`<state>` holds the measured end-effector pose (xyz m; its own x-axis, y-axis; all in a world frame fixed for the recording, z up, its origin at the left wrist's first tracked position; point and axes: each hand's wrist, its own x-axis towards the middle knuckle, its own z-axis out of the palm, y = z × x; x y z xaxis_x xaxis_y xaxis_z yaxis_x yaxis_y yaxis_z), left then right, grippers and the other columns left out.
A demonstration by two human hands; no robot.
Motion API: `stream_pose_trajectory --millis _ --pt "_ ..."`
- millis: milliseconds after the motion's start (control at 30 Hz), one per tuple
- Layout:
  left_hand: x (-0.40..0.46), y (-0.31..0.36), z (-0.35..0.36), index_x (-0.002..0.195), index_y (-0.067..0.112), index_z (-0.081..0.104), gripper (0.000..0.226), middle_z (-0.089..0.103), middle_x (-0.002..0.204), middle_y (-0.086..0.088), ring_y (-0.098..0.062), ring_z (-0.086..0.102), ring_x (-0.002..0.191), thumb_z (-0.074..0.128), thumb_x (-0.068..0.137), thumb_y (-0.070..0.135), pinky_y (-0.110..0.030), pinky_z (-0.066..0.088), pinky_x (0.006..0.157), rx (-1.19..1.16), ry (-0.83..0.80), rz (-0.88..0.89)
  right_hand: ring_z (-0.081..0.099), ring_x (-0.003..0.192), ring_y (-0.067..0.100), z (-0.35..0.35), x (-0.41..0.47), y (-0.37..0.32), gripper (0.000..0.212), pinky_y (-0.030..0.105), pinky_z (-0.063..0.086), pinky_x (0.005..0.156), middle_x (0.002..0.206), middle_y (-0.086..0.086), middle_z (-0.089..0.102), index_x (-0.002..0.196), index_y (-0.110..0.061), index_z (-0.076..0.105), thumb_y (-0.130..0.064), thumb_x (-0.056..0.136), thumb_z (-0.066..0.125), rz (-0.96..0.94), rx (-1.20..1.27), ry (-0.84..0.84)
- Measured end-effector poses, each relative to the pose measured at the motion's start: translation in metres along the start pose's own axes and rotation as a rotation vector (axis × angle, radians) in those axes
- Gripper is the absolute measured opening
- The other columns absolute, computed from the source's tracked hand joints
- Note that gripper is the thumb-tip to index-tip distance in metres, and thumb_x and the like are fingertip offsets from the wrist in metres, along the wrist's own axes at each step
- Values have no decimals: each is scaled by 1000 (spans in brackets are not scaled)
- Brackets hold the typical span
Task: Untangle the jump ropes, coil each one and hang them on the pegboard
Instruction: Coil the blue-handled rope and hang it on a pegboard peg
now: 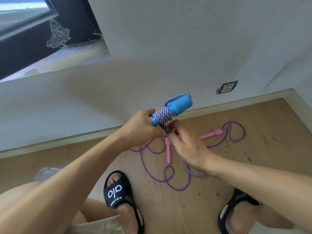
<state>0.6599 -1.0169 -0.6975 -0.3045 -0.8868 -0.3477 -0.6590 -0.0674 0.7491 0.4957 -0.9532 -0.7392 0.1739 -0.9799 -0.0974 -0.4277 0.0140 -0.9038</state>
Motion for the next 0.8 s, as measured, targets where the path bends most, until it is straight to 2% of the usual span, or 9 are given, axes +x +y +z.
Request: stream_pose_trajectory --millis 100,167,200,267,333,467,600,667,800 --pt "6 -5 2 94 11 62 25 45 59 0 -20 36 52 68 71 5 -33 32 50 -40 34 -68 50 61 18 0 2 7 20 35 37 58 66 2 57 81 -23 46 -18 100 51 -134 -180 55" --pt "9 -5 2 92 10 62 23 46 60 1 -20 36 50 69 72 4 -29 32 49 0 59 -72 49 55 15 -2 2 6 25 29 36 52 61 1 54 77 -23 48 -23 102 49 -122 -204 48" --pt "10 -6 1 90 11 60 21 47 61 1 -19 37 50 69 72 4 -27 31 49 44 72 -59 52 53 15 -2 3 4 28 29 40 50 61 5 54 75 -22 50 -26 103 48 -58 -142 24" --pt "13 -8 2 84 11 57 18 49 61 1 -20 40 53 68 73 4 -26 30 48 183 103 -18 56 53 12 2 4 0 34 42 48 54 57 4 52 72 -21 55 -27 104 46 106 100 -45" --pt "17 -12 3 85 11 55 17 51 64 1 -23 45 58 66 74 6 -30 33 49 317 159 10 56 54 12 7 4 -2 37 47 45 60 51 -4 50 73 -15 57 -25 105 42 213 294 -114" --pt "22 -26 7 90 14 46 13 56 77 -6 -32 51 68 58 83 12 -34 38 55 585 244 39 48 54 24 11 3 -11 39 27 38 49 45 -6 46 75 -9 56 -22 107 37 256 388 -184" --pt "22 -31 17 92 14 37 14 46 74 -5 -38 57 70 51 90 13 -35 36 56 810 242 92 51 62 30 3 6 -19 41 31 38 53 44 -4 48 75 -10 57 -27 107 38 250 329 -259" --pt "23 -32 16 92 14 35 15 52 76 -6 -39 64 76 51 91 14 -35 37 56 890 247 87 53 61 28 -2 7 -24 41 34 39 56 44 -5 48 75 -11 57 -30 106 40 236 288 -294" --pt "22 -36 18 91 15 36 15 65 89 -10 -36 67 78 49 96 20 -33 38 55 1008 227 88 39 43 10 -19 15 -37 41 20 33 45 44 -6 44 73 -10 58 -31 106 43 213 207 -286"
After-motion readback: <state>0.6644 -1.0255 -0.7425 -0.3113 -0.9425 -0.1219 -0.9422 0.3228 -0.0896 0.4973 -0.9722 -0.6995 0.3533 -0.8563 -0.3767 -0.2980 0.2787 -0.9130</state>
